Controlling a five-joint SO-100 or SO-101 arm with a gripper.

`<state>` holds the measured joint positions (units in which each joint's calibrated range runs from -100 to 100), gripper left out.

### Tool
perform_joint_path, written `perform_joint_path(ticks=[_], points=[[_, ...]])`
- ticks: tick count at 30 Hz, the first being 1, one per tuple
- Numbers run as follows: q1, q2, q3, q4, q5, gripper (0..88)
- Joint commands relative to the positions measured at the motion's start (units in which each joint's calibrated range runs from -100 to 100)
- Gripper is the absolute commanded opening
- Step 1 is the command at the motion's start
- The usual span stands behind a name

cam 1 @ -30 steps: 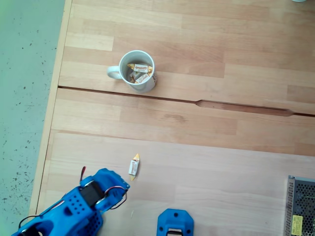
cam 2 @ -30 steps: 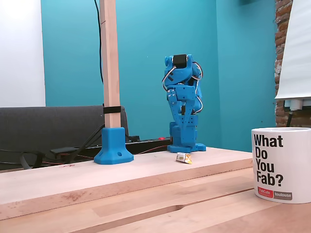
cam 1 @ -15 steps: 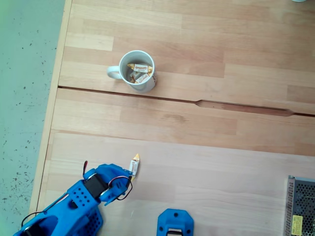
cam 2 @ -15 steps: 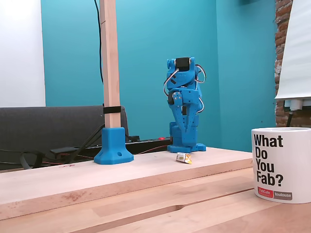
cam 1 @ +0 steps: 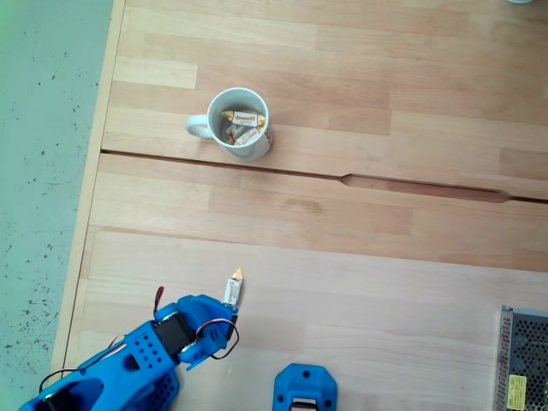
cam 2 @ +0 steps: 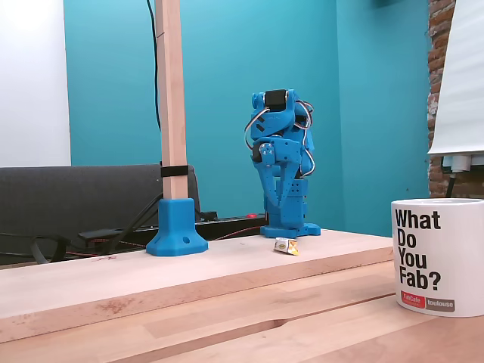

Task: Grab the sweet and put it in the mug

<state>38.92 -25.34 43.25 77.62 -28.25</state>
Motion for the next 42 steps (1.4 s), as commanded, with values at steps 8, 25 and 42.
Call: perform_joint_path(ticks=[8, 25, 42], points=[[2.11, 8.90, -3.56, -0.53, 0.05, 1.5], [2.11, 17.51, -13.64, -0.45, 0.05, 1.5], [-3.99, 18.03, -12.39, -3.83, -2.00, 1.4]])
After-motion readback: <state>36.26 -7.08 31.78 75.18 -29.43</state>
